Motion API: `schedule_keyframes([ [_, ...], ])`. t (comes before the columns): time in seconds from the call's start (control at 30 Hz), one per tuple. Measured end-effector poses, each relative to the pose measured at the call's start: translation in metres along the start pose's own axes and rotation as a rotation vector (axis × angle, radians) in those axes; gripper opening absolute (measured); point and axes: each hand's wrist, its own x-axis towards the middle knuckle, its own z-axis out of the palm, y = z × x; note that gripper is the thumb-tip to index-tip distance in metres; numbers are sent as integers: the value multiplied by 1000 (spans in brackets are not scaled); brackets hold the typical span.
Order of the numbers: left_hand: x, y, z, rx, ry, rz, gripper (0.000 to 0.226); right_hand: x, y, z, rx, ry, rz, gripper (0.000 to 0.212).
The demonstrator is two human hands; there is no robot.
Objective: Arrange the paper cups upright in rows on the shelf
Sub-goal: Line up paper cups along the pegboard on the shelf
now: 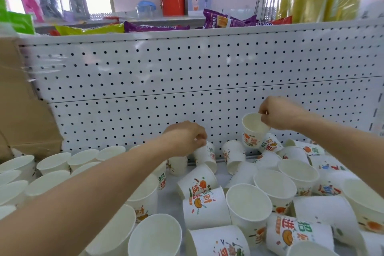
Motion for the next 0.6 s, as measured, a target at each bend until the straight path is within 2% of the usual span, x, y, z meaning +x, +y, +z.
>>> schedule_keyframes([
  [0.1, 17, 11, 8, 87, -109, -52, 43, -1, -7, 12, -91, -61, 14, 4],
  [0.2, 26, 14, 12, 125, -176, -85, 48, 6, -10, 22, -97, -175, 66, 25],
  [0.27, 29, 13, 13, 64, -178, -111, 54, 9, -11, 27, -126, -198, 85, 24],
  [0.37, 30, 11, 13, -23, -203, -136, 63, 13, -14, 33, -187, -41, -53, 19],
  [0.43, 29, 8, 14, -71, -217, -132, 65, 11, -20, 33, -43, -17, -207, 21],
  [0.5, 28, 5, 13, -132, -228, -132, 67, 4, -31, 32, 77, -172, -333, 26],
  [0.6, 27, 2, 11, -203, -246, -136, 67, 0, -45, 37, -37, -389, -354, 59],
])
